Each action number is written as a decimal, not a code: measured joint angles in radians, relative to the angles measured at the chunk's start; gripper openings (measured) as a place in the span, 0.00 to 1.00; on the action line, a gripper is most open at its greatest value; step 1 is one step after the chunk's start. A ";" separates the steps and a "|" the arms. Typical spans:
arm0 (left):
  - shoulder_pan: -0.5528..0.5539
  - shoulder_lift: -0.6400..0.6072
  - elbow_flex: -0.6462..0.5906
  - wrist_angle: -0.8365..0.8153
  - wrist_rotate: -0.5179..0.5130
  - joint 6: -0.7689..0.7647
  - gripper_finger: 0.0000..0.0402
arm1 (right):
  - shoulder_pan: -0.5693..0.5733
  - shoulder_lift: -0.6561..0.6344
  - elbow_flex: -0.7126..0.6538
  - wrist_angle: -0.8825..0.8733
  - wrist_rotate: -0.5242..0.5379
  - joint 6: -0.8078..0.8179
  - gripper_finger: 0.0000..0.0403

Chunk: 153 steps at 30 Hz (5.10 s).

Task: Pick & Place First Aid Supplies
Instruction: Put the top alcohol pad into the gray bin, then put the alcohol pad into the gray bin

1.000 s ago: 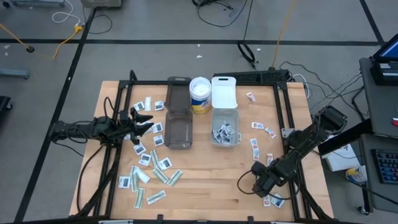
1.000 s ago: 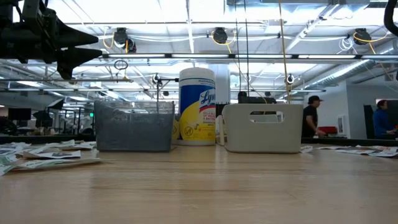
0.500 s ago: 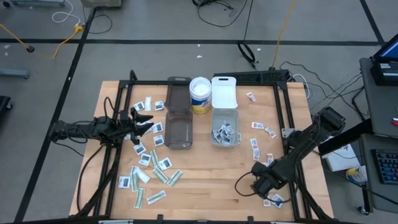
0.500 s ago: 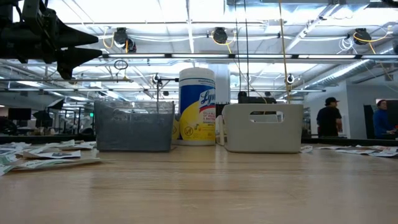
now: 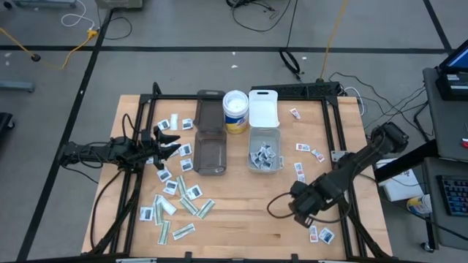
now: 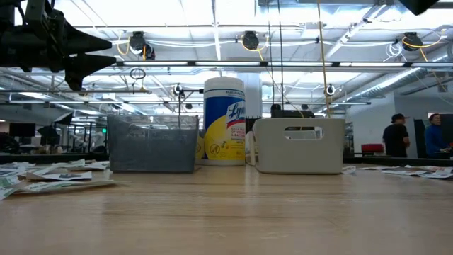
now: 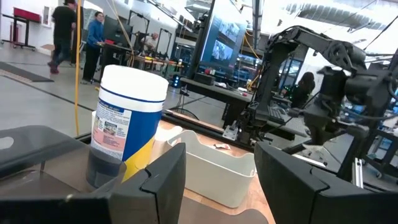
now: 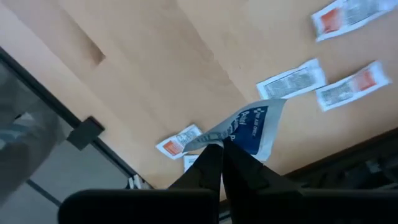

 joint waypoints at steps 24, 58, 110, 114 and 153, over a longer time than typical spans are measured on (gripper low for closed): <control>0.000 0.000 0.000 0.000 0.000 0.000 0.49 | -0.656 0.053 0.048 0.007 -0.026 -0.596 0.00; 0.000 0.000 0.000 0.000 0.000 0.000 0.49 | -0.855 0.361 0.115 0.214 -0.028 -0.830 0.03; 0.000 0.000 0.000 0.000 0.000 0.000 0.49 | -0.148 -0.051 -0.192 0.175 0.006 -0.515 0.53; 0.000 0.000 0.000 0.000 0.000 0.000 0.49 | -0.016 -0.050 -0.193 0.204 0.007 -0.404 0.53; 0.000 0.000 0.000 0.000 0.000 0.000 0.49 | 0.421 0.056 -0.382 0.647 0.003 0.184 0.53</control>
